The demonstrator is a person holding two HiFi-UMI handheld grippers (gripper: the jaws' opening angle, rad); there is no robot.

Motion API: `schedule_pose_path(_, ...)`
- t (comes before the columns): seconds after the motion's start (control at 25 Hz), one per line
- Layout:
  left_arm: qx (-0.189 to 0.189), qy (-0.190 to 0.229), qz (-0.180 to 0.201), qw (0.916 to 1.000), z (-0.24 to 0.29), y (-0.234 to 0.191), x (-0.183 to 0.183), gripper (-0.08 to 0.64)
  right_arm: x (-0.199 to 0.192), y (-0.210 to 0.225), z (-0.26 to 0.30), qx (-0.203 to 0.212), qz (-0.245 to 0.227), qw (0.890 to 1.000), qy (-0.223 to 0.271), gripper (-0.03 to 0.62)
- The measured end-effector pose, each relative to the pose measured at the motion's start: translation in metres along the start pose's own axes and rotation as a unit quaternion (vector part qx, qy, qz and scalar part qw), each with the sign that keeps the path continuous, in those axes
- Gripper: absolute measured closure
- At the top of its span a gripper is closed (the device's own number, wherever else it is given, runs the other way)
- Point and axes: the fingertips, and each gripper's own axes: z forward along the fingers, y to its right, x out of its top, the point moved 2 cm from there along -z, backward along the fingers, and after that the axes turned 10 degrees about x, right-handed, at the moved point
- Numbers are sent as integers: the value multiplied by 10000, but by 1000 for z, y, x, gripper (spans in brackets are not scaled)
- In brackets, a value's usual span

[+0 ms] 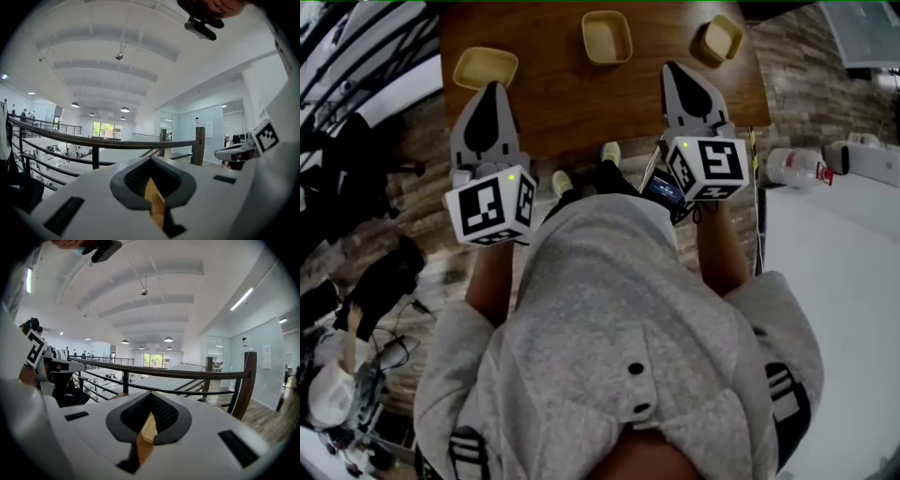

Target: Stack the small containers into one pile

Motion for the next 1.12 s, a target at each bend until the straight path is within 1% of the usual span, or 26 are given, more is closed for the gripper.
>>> schedule_pose_path(0.24, -87, -113, 38, 9999, 21, 45, -2, 549, -8, 50, -10, -41, 127, 9999, -31, 581)
schedule_pose_path(0.44, -89, -88, 121, 9998, 43, 75, 3, 549, -14, 89, -12, -83, 133, 9999, -64, 581)
schedule_pose_path(0.64, -112, -73, 173, 9998, 64, 106, 4, 549, -21, 126, -13, -166, -159, 9996, -161, 581)
schedule_pose_path(0.8, -125, -60, 233, 9996, 77, 127, 2, 549, -34, 153, -13, -142, -132, 9995, -243, 581)
schedule_pose_path(0.96, -99, -110, 265, 9995, 90, 136, 1, 549, -48, 173, -3, -152, -143, 9984, -528, 581)
schedule_pose_path(1.12, -35, -176, 346, 9992, 94, 142, -1, 549, -72, 198, 0, -215, -151, 9956, -899, 581)
